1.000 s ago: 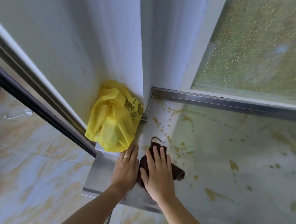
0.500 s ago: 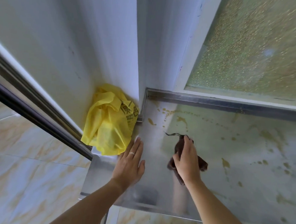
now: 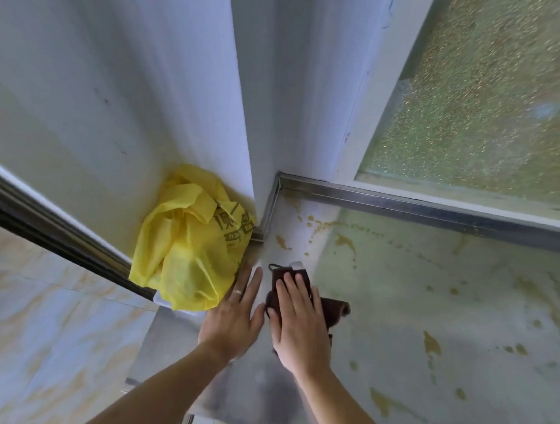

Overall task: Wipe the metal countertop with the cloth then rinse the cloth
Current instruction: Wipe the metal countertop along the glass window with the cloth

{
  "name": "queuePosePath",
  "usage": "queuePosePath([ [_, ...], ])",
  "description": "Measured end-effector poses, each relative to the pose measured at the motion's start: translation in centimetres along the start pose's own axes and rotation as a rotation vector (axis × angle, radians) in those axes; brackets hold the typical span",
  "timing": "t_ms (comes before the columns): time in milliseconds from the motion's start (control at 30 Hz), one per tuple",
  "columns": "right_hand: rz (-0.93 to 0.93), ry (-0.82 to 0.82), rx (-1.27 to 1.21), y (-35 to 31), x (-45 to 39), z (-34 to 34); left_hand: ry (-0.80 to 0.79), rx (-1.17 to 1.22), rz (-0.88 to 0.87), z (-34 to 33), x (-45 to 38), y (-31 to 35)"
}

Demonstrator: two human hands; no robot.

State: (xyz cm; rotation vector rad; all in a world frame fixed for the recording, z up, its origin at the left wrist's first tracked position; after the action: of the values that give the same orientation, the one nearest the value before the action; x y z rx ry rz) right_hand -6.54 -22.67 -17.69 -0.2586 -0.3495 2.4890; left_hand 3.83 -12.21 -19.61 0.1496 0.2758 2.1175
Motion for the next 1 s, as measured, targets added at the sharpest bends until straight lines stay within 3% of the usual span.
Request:
queuePosePath([
  [233,0.064,0.016,-0.050,0.9,-10.0,-0.2,0.023,-0.071,0.005,1.7,-0.2,1.2],
  [367,-0.178,0.001,-0.069,4.2,-12.6,0.7,0.084,-0.005,0.017,2.7,-1.9,2.6],
  [467,-0.418,0.098,-0.150,8.3,-11.9,2.8,0.122,-0.018,-0.013,2.5,-4.2,3.9],
  [533,-0.329,0.153,-0.225,9.5,-10.2,3.9,0.109,-0.033,-0.003,2.2,-5.7,4.0],
  [667,0.210,-0.066,-0.094,6.2,-5.8,1.9,0.069,-0.056,0.052,1.0,-6.9,3.0],
  [1000,0.101,-0.020,-0.043,1.9,-14.6,-0.6,0.093,-0.075,0.048,0.5,-7.4,2.9],
])
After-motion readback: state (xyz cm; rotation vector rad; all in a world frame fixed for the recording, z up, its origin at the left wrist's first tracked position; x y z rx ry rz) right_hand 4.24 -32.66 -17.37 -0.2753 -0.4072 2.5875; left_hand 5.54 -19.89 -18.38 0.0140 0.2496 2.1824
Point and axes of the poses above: each hand's wrist, its own x-axis away from the middle knuckle, its own z-axis out of the back of the hand, y = z × x, the point moved 7 cm from there along -x, towards the middle knuckle, and after that the axes turned 10 degrees about -z, right-handed, at the moved point
